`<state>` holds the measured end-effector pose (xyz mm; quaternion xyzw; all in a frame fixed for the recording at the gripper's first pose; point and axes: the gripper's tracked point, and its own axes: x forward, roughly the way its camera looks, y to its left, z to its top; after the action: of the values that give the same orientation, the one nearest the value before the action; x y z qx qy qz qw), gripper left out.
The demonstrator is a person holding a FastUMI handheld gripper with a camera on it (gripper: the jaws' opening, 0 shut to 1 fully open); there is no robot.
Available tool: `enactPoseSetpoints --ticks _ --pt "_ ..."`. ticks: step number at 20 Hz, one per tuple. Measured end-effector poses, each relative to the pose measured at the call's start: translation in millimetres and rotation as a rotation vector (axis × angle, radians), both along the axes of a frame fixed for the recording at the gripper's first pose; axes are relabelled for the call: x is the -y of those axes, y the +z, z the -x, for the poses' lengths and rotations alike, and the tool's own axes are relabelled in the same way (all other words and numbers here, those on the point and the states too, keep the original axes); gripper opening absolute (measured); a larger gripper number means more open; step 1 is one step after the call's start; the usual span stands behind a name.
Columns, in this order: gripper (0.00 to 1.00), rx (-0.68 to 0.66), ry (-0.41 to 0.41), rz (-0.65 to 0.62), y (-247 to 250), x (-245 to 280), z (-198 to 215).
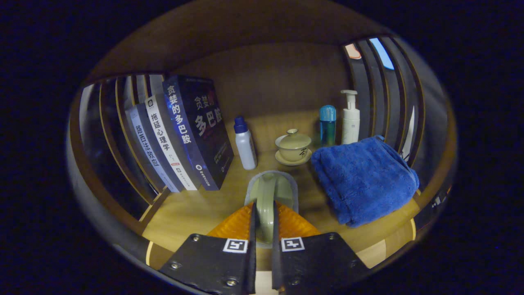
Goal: Pull open the drawer, take out the items inside it, and place them on the countertop above the cabinet.
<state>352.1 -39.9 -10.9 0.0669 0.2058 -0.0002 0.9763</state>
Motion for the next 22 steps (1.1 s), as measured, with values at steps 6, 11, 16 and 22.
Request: enactPoseSetpoints --ticks 6,11,16,22 --pt "0.18 0.010 -0.023 0.021 -4.7 2.3 -5.6" --pt "0.24 0.020 -0.041 0.080 -4.1 7.8 5.4" --pt "0.78 0.043 -0.070 0.049 11.0 1.6 43.5" --pt "1.00 0.051 -0.046 0.041 31.0 -5.4 113.2"
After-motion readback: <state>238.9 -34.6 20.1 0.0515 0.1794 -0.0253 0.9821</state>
